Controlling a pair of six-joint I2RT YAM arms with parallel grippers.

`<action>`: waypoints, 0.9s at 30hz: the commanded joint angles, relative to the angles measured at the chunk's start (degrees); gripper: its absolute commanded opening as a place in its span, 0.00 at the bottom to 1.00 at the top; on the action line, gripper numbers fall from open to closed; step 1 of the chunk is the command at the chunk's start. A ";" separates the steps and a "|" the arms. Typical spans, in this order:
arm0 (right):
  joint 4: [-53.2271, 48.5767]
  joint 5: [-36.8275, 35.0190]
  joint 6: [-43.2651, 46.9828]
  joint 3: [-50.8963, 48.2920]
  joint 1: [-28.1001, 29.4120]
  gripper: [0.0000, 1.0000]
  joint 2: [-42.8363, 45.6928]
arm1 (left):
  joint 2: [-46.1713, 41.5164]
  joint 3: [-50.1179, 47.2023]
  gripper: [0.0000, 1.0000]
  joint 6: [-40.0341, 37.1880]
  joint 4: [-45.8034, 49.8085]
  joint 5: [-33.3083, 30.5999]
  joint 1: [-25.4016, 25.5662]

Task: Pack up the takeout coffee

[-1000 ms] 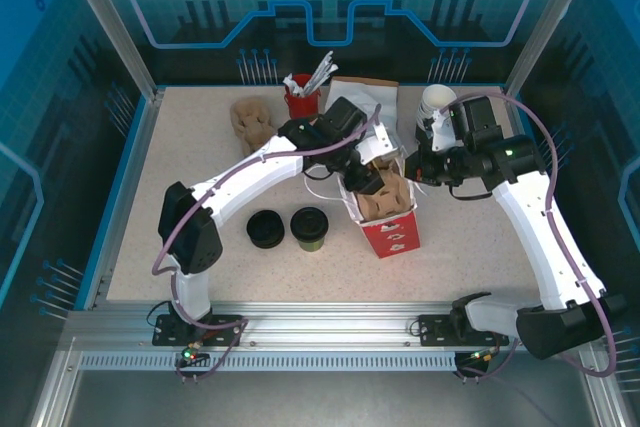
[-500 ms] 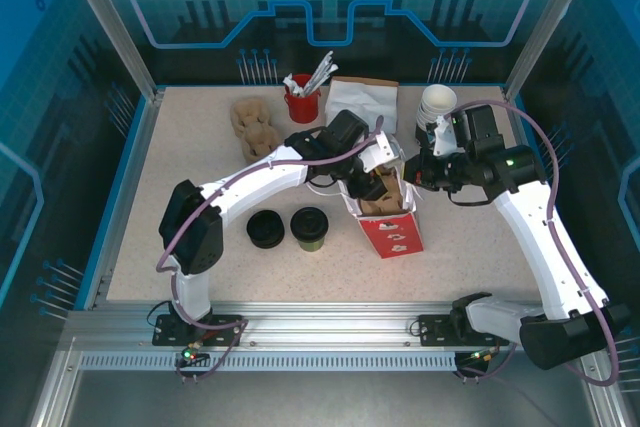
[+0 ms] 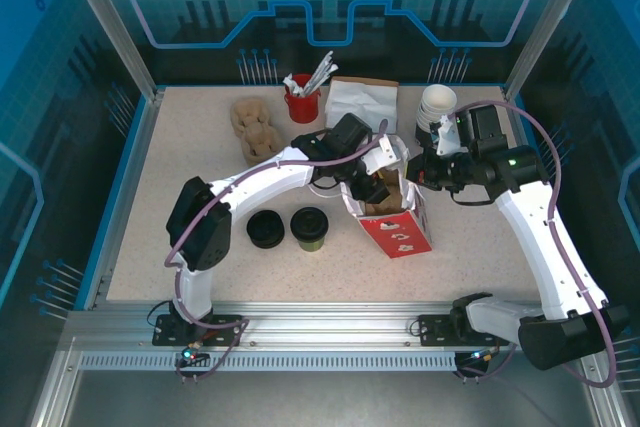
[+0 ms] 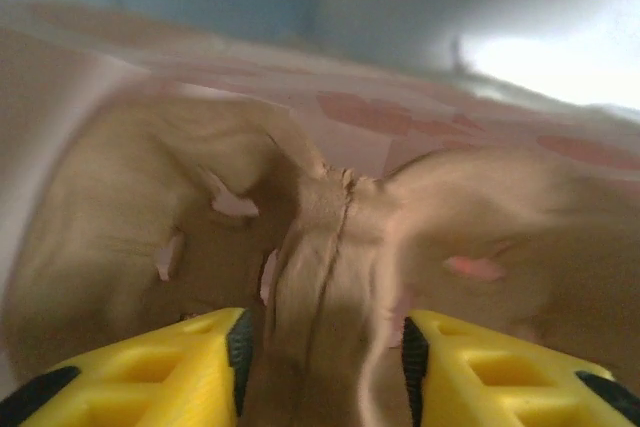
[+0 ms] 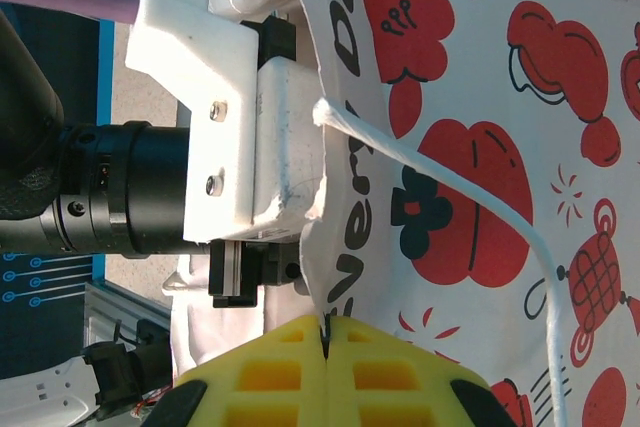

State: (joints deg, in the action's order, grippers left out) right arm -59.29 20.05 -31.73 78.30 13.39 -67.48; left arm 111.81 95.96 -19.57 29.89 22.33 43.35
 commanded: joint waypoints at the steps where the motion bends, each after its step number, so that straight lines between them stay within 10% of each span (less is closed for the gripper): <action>1: -0.74 1.29 1.23 -0.29 -0.90 0.00 0.84 | 0.47 3.35 0.52 -0.64 2.09 0.99 0.43; 10: -0.94 -0.55 1.73 0.45 -1.35 0.00 1.52 | -5.78 6.79 0.81 -0.42 6.15 0.20 0.46; 27: 12.28 1.47 8.90 -7.52 -2.31 0.00 11.53 | -23.22 2.68 0.82 14.98 3.94 -5.69 0.37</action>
State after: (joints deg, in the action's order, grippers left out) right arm -53.32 19.84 -26.09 73.14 11.97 -58.54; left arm 92.38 101.25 -10.94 36.32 16.51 43.35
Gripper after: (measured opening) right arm 0.066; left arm 0.822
